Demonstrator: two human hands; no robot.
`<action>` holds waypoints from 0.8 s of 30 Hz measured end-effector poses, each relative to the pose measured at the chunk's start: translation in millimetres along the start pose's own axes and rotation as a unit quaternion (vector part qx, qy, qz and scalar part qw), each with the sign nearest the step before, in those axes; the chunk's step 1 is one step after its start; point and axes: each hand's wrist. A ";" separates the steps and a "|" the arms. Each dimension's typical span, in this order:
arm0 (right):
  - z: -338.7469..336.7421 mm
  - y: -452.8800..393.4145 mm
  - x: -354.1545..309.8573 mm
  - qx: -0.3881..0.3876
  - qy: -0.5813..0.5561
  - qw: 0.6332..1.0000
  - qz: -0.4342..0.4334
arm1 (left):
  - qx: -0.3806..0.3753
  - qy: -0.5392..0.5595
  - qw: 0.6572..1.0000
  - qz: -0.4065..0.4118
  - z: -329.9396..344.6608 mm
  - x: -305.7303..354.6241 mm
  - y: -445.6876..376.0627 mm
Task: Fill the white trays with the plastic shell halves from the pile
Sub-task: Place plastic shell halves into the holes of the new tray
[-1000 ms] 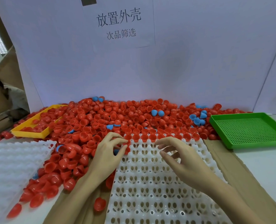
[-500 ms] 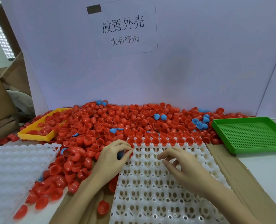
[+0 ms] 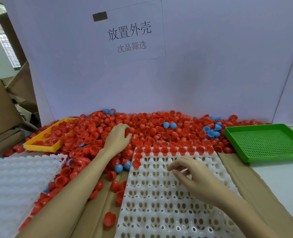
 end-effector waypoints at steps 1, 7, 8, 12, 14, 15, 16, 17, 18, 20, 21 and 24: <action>-0.6 -0.1 0.2 0.000 0.000 1.000 0.002 | -0.014 -0.020 1.000 0.004 3.8 -1.3 -2.6; 0.2 0.0 -1.4 -0.004 0.019 1.000 -0.003 | -0.012 0.021 0.999 -0.021 7.0 -8.8 -6.4; 0.4 -0.1 -1.9 -0.006 0.021 1.000 -0.003 | -0.009 0.025 0.999 -0.025 5.5 -11.8 -4.7; 0.3 0.5 -4.1 -0.010 0.029 1.000 -0.001 | -0.001 0.056 0.997 -0.059 -2.5 -21.7 0.1; 0.3 0.5 -5.0 -0.009 0.031 0.999 0.000 | 0.018 0.088 0.993 -0.078 -6.1 -23.1 1.2; 0.1 0.4 -5.2 -0.008 0.030 1.000 0.002 | 0.027 0.102 0.991 -0.086 -8.0 -23.4 1.9; 0.1 0.1 -5.5 -0.008 0.029 1.000 0.003 | 0.036 0.116 0.988 -0.092 -10.5 -23.6 2.7; -0.1 0.0 -5.9 -0.009 0.029 1.000 0.005 | 0.047 0.127 0.986 -0.095 -13.7 -23.5 3.9; -0.3 0.0 -6.3 -0.010 0.031 0.999 0.006 | 0.062 0.137 0.984 -0.093 -17.4 -22.6 5.7; -1.0 0.3 -6.5 -0.011 0.031 0.999 0.006 | 0.099 0.159 0.980 -0.068 -25.1 -16.0 12.1; -1.3 0.4 -6.7 -0.010 0.028 1.000 0.005 | 0.112 0.174 0.977 -0.043 -28.6 -9.3 17.4; -1.4 0.6 -7.8 -0.001 0.015 1.000 0.003 | 0.088 0.213 0.971 0.061 -30.2 23.1 43.9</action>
Point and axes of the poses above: each hand's wrist, its own y-axis away from the middle knuckle, its own z-axis out of the palm, x = y × z, and after that the axes turned 6 degrees about -x, right-handed
